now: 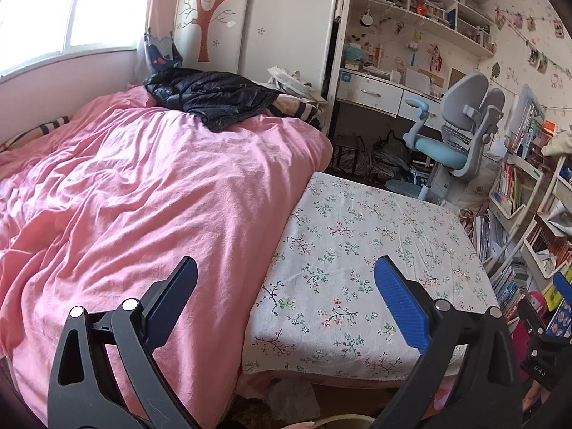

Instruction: Collect trash

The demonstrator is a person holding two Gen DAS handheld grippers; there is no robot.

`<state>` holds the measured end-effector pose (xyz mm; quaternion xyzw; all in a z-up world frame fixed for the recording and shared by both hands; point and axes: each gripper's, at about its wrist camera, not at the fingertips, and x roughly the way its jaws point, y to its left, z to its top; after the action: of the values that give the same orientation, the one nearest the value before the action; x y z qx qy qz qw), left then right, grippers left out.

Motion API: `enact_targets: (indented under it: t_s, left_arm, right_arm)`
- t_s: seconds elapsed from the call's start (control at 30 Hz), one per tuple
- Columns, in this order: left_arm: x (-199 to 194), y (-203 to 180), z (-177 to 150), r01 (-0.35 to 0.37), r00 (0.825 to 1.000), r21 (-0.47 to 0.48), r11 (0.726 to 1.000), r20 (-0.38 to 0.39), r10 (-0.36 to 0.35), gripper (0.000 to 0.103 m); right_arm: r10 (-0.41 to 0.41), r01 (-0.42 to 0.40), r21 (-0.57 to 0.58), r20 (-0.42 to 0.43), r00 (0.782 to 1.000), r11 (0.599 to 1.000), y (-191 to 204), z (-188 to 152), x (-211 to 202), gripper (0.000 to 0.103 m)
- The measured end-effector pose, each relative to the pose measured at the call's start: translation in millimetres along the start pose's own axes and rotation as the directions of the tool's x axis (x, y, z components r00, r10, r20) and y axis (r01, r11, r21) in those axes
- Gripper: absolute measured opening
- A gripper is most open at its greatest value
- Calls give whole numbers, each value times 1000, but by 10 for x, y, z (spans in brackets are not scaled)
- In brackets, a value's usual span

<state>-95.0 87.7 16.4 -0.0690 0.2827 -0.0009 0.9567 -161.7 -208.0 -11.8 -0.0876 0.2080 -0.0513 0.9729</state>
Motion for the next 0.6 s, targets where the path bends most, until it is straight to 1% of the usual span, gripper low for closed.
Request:
enact_targets:
  t_s: [0.13, 0.27, 0.33, 0.53, 0.6]
  left_arm:
    - [17, -63, -22, -7, 1000, 35, 999, 1, 7, 96]
    - [42, -200, -38, -6, 1000, 106, 994, 3, 5, 96]
    - [29, -237, -47, 4, 1000, 119, 993, 4, -5, 96]
    - [40, -235, -62, 52, 999, 96, 994, -14, -51, 96]
    - [62, -259, -76, 52, 998, 109, 993, -24, -49, 96]
  right_arm:
    - [-10, 11, 24, -32, 999, 1000, -111, -34, 56, 95]
    - [-16, 22, 92, -67, 998, 996, -243, -60, 111, 95]
    - [-20, 28, 108, -73, 997, 994, -245, -63, 110, 95]
    - [-32, 38, 67, -83, 996, 997, -148, -67, 109, 95]
    - [-31, 36, 49, -86, 996, 998, -129, -70, 112, 95]
